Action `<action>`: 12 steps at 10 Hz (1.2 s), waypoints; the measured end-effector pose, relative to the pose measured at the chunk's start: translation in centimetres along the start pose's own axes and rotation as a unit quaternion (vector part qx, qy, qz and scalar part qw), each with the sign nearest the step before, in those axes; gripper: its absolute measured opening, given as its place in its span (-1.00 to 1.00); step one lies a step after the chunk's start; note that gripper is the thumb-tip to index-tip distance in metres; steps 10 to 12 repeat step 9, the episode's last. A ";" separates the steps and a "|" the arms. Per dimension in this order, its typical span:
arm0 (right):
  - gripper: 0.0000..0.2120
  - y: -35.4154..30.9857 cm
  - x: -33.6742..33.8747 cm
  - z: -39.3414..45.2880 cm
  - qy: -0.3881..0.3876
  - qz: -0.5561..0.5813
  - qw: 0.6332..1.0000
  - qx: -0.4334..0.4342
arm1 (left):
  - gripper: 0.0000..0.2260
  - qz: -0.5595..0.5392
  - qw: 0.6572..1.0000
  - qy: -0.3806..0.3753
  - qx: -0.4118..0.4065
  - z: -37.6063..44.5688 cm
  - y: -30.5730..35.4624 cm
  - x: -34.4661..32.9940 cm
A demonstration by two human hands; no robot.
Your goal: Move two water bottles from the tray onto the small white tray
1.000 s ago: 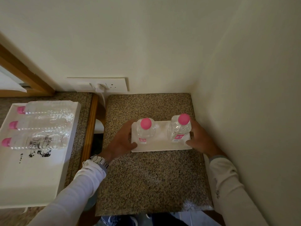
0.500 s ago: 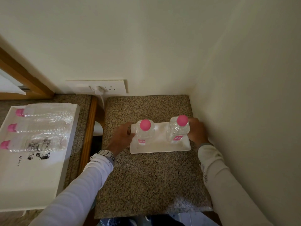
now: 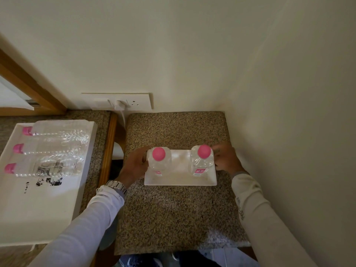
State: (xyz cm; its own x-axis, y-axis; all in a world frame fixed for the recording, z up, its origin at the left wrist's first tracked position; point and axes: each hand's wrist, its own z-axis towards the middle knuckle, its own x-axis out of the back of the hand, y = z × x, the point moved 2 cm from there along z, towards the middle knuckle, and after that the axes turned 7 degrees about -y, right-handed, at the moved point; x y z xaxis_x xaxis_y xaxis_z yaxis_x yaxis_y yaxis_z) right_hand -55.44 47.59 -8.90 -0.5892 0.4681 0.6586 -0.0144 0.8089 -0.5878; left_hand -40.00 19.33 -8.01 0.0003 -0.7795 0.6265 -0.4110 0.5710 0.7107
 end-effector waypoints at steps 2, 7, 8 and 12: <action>-0.81 -0.1 -1.5 0.9 -0.013 0.014 1.000 -0.016 | -0.63 0.000 1.000 -0.004 0.016 -0.7 -0.7 0.7; -0.63 -4.8 2.5 0.0 -0.075 -0.152 0.985 0.039 | -0.83 0.111 0.992 -0.058 0.028 -1.3 1.6 4.6; -0.78 -9.1 6.4 -0.5 -0.019 -0.145 0.988 0.058 | -0.87 0.146 0.989 -0.003 -0.002 -0.7 4.7 9.2; -0.66 -13.2 9.7 -1.3 0.004 -0.159 0.985 0.073 | -0.66 0.155 0.986 0.059 -0.019 -0.6 7.4 13.4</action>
